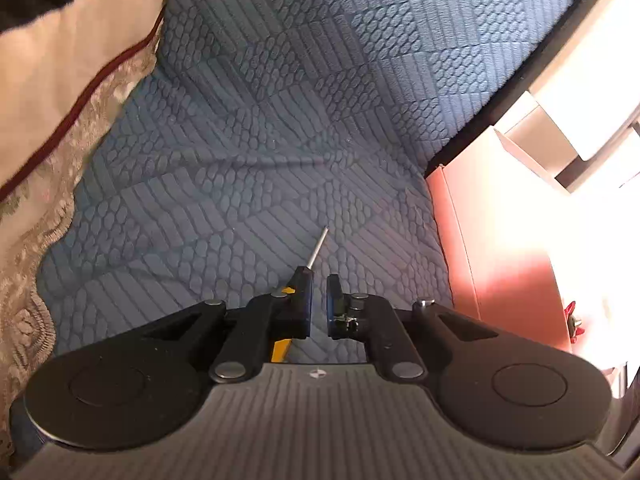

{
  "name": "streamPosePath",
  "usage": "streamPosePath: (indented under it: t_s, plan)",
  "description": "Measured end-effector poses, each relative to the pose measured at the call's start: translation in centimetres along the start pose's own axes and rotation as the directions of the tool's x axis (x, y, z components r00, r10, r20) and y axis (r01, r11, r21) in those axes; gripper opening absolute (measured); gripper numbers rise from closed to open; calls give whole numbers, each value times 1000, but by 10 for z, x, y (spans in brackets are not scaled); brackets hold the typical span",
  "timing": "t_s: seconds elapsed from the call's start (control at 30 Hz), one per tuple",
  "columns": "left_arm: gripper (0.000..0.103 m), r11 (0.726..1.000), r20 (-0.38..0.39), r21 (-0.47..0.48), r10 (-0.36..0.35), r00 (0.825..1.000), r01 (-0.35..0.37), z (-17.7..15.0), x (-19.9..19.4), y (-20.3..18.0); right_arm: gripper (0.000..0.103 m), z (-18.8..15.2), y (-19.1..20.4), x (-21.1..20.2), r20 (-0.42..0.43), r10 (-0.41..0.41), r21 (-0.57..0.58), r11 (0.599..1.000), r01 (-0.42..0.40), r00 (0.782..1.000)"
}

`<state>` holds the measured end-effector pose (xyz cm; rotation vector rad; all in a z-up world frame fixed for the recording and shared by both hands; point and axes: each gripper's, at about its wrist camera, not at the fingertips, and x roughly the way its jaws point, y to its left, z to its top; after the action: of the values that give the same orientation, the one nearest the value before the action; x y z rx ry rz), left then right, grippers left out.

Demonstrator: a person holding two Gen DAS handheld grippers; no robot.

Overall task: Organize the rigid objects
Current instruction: 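Lift the yellow screwdriver with the left gripper and reorient it upright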

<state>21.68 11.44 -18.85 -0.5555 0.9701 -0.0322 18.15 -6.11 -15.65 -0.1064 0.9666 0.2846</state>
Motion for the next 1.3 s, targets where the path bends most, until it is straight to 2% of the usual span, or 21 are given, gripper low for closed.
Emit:
streamPosePath:
  t_s: [0.1, 0.17, 0.23, 0.37, 0.47, 0.63, 0.83, 1.3]
  plan:
    - [18, 1000, -26, -16, 19, 999, -20, 2, 6, 3, 44, 1, -2, 5, -3, -2, 14, 1000, 2, 1000]
    - [32, 999, -28, -5, 35, 999, -35, 4, 9, 2, 44, 1, -2, 7, -5, -4, 13, 1000, 5, 1000]
    - [35, 999, -29, 7, 31, 999, -31, 4, 10, 0, 44, 1, -3, 8, -8, -6, 13, 1000, 6, 1000]
    - [35, 996, -28, 61, 69, 997, -67, -1, 9, -7, 44, 1, -4, 12, -15, -9, 16, 1000, 9, 1000]
    - [35, 997, -13, 29, 76, 997, -75, -10, -2, -2, 44, 0, -4, 13, -16, -18, 12, 1000, 18, 1000]
    - [35, 992, -31, 63, 113, 993, -111, -14, -2, -3, 44, -4, -1, 11, -4, -36, -24, 999, 36, 999]
    - [35, 969, -46, 167, 190, 981, -180, -23, 7, -10, 44, -6, 0, 9, 14, -51, -50, 997, 51, 999]
    - [34, 947, 6, 229, 231, 973, -227, -33, 16, -17, 48, -7, 5, 15, 23, -47, -81, 996, 48, 999]
